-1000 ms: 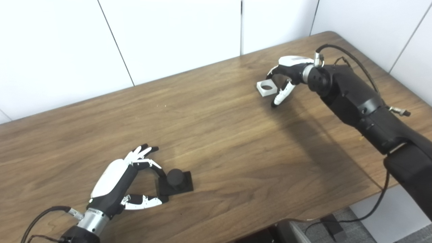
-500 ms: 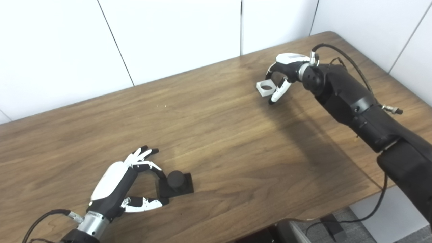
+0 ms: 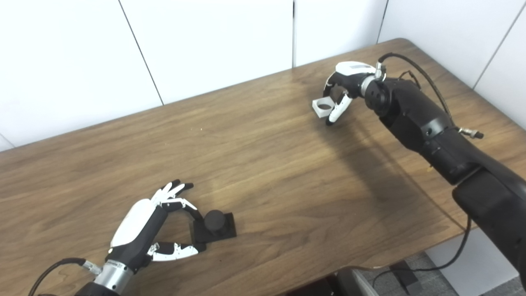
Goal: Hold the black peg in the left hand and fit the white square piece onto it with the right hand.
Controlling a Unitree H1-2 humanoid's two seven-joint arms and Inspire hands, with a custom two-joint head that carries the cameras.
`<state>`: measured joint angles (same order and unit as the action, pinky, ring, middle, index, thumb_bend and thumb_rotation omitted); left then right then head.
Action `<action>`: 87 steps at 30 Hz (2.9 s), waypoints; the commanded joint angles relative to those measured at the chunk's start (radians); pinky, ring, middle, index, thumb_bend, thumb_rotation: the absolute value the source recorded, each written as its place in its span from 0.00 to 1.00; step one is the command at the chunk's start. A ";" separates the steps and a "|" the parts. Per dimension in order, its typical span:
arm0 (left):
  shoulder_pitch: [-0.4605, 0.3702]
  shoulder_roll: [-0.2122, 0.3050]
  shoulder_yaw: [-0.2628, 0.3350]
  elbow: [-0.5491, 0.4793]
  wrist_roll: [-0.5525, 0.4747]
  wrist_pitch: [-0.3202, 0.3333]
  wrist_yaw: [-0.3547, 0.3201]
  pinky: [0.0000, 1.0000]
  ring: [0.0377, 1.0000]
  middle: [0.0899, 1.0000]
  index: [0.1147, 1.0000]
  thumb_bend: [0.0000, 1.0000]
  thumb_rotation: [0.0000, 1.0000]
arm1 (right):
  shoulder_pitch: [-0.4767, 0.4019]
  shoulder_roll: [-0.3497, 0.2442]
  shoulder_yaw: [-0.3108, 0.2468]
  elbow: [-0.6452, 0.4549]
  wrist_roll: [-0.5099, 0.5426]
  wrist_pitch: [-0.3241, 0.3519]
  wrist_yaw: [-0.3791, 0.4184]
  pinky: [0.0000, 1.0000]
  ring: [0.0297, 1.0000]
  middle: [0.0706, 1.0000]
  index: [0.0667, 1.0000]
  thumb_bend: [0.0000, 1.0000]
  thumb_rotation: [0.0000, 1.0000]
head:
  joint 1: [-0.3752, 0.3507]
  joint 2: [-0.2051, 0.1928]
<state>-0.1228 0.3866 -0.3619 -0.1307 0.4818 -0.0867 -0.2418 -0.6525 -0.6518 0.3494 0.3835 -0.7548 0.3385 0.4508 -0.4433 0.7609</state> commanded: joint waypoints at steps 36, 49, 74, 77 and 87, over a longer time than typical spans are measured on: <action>0.026 0.038 -0.017 -0.003 0.032 0.012 -0.059 1.00 1.00 0.93 0.42 0.52 0.06 | 0.036 0.004 -0.009 -0.014 0.052 -0.074 -0.078 0.83 0.86 0.78 0.44 0.52 0.13 | 0.004 0.013; 0.024 0.043 -0.017 0.003 0.030 0.006 -0.060 1.00 1.00 0.93 0.42 0.52 0.06 | 0.064 0.010 -0.025 -0.145 0.064 -0.101 -0.102 0.90 0.89 0.80 0.44 0.52 0.14 | 0.023 0.026; 0.016 0.023 -0.040 0.008 0.050 0.028 -0.056 1.00 1.00 0.94 0.42 0.52 0.07 | 0.097 0.035 -0.041 -0.456 0.119 -0.160 0.015 0.89 0.90 0.80 0.44 0.52 0.14 | 0.145 0.050; 0.016 0.017 -0.043 0.008 0.051 0.028 -0.051 1.00 1.00 0.94 0.42 0.52 0.07 | 0.103 0.038 -0.038 -0.483 0.122 -0.185 0.020 0.87 0.89 0.80 0.44 0.52 0.14 | 0.164 0.055; 0.008 0.003 -0.052 0.007 0.064 0.055 -0.056 1.00 1.00 0.94 0.42 0.52 0.07 | 0.132 0.072 -0.037 -0.570 0.126 -0.187 0.049 0.84 0.88 0.80 0.44 0.52 0.14 | 0.248 0.075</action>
<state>-0.1291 0.3859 -0.3800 -0.1397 0.4904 -0.0570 -0.2490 -0.4865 -0.5753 0.3265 -0.1431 -0.6346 0.1715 0.5042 -0.1949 0.8345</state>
